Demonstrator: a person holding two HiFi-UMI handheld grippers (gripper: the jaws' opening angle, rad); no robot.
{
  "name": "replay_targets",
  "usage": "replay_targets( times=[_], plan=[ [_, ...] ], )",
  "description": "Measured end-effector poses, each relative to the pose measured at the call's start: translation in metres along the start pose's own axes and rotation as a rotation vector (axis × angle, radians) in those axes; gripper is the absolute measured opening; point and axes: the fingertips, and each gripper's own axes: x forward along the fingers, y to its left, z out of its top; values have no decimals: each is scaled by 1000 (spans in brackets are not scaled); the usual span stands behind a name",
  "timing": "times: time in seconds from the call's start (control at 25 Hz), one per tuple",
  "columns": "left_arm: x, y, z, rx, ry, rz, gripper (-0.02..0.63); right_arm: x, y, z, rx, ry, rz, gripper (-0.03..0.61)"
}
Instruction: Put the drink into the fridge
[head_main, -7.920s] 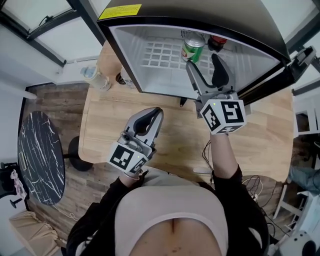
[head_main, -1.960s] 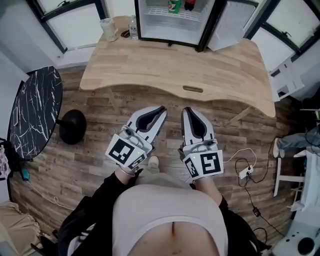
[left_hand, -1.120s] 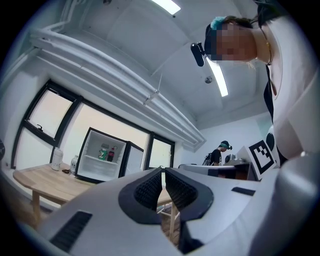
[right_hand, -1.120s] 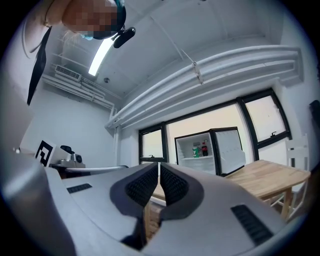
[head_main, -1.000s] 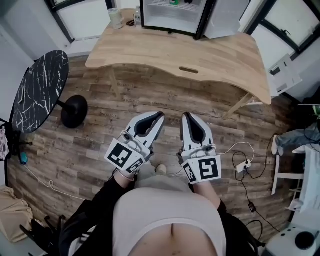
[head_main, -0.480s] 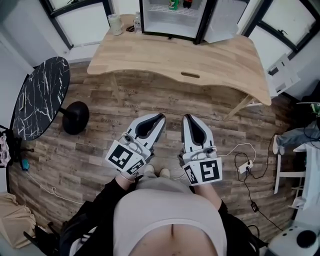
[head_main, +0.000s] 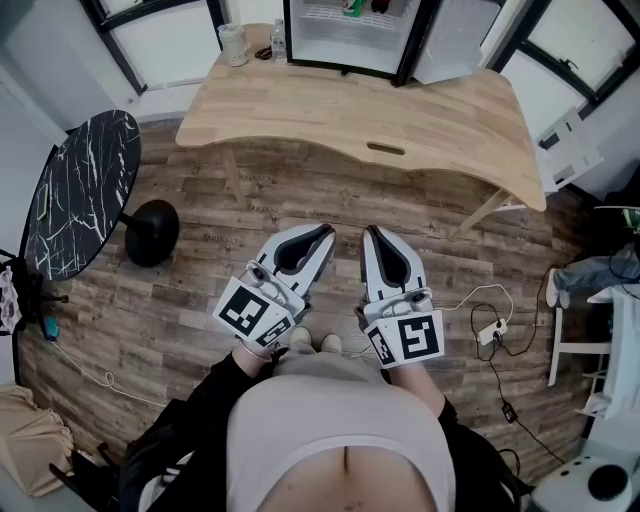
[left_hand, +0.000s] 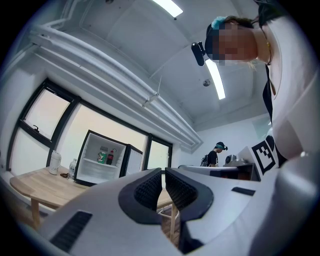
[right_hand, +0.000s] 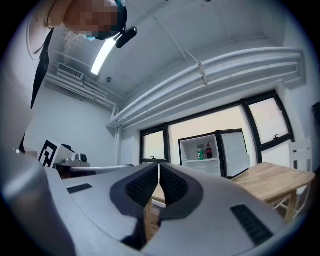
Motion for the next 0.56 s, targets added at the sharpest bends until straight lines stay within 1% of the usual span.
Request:
replay_targets(
  times=[0.56],
  plan=[
    [-11,10,8,1,-13,4,28,7,11,1,-10,2,-6,33]
  ],
)
